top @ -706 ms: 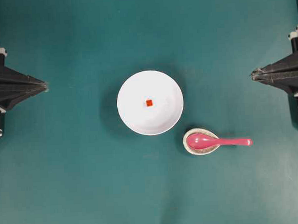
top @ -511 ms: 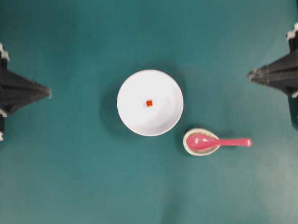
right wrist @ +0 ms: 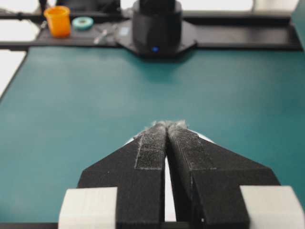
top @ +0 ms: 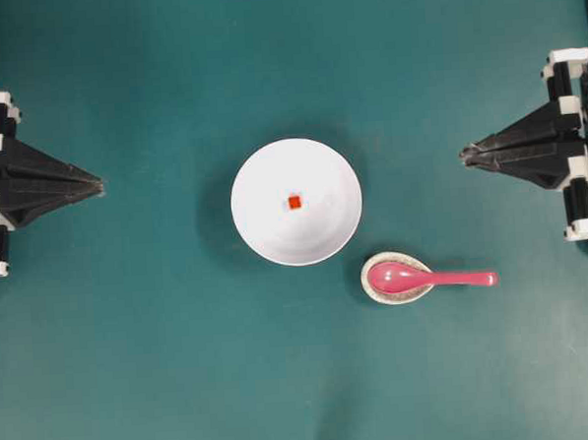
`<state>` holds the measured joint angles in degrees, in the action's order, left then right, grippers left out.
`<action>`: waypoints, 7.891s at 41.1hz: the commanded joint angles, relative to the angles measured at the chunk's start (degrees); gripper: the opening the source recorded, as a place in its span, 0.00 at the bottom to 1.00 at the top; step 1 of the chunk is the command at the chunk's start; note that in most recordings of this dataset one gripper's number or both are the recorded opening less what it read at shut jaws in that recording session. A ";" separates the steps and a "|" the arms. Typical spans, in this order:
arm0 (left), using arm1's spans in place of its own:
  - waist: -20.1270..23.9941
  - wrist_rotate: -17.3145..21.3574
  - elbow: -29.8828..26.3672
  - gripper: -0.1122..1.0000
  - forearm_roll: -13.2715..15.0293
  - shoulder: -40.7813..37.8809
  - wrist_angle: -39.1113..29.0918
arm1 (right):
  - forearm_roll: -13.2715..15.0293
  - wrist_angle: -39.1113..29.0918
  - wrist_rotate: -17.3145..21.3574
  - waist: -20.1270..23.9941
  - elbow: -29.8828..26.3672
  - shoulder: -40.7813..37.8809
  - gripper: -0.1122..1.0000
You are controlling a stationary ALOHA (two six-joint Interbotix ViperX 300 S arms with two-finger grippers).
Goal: Grip the spoon and scoop the red block from the bowl with right arm.
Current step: 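Move the right gripper toward the pink spoon handle, then lower the right gripper onto the pink spoon handle and close it, then lift the spoon out of the rest and carry it over the bowl, then lower the spoon bowl into the white bowl beside the red cube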
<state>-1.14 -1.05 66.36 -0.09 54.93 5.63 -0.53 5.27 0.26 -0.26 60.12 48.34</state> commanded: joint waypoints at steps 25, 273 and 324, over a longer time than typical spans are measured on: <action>-0.18 -0.26 -1.67 0.11 -0.09 -0.44 0.18 | -1.14 -2.20 1.23 0.09 -1.49 -0.26 0.45; -0.26 -0.18 -1.58 0.11 -0.09 -0.53 -9.58 | -26.72 -26.28 -21.53 -9.40 -16.44 -24.17 0.33; -0.18 -0.18 -1.67 0.11 -0.09 -0.53 -9.05 | -12.39 -47.90 -5.71 -9.49 -34.80 -45.35 0.33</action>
<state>-1.23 -1.23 66.36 -0.09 54.84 -3.96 -13.18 -42.80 -5.54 -9.67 26.98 2.64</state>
